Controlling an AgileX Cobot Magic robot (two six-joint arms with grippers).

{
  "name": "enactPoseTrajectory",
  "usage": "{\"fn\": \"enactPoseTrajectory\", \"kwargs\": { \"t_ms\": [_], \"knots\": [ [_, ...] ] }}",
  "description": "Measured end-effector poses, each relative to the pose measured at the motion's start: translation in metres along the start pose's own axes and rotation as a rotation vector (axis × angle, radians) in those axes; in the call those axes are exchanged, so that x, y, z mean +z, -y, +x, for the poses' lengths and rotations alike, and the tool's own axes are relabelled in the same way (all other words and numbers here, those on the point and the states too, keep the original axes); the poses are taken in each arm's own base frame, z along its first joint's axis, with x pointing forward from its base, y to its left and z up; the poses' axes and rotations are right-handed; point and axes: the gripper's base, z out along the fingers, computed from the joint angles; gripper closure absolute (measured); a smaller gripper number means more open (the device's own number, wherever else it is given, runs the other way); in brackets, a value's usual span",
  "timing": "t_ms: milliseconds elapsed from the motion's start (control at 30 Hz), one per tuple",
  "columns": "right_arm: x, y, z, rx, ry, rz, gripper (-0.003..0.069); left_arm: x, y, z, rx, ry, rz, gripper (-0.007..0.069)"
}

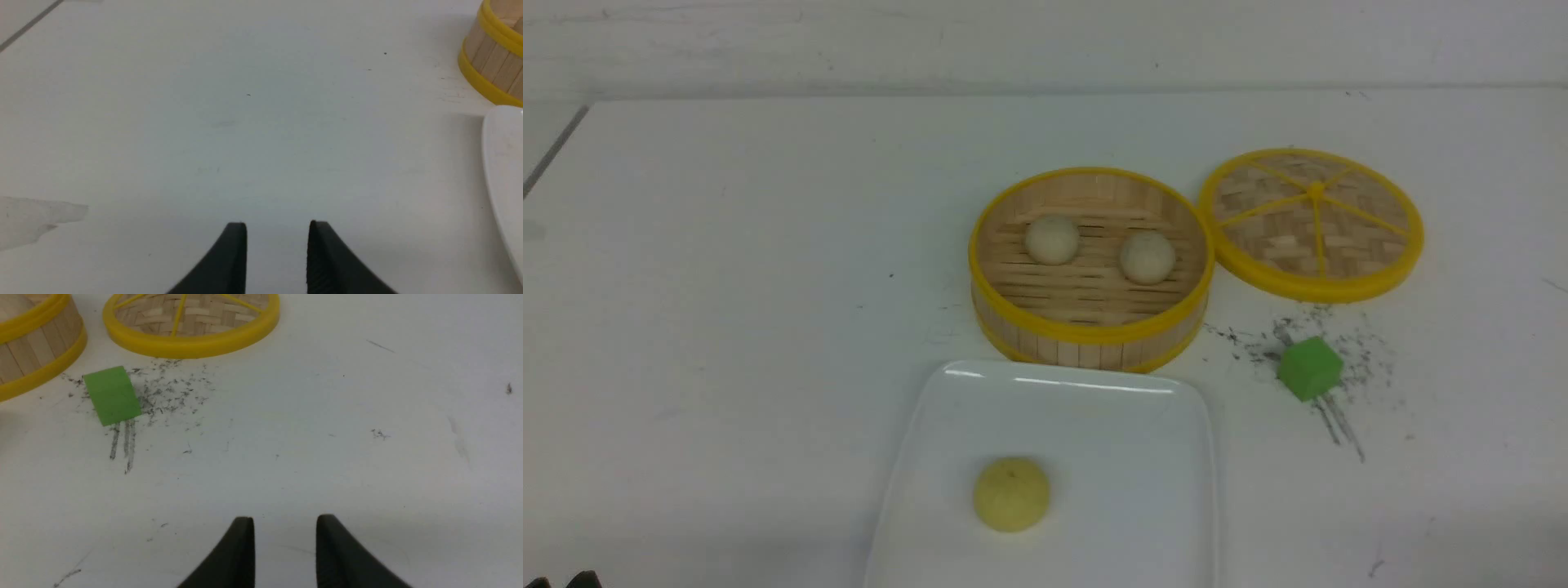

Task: Put the steamed buns into the plate on the white tablecloth.
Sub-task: 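Reach toward a bun in the bamboo steamer with the right gripper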

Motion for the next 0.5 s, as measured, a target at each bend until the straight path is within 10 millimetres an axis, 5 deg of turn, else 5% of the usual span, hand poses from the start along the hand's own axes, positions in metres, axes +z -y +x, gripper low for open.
{"fn": "enactPoseTrajectory", "kwargs": {
  "t_ms": [500],
  "knots": [
    [0.0000, 0.0000, 0.0000, 0.000, 0.000, 0.000, 0.0419, 0.0000, -0.0014, 0.0000, 0.038, 0.000, -0.015, 0.0384]
  ]
}}
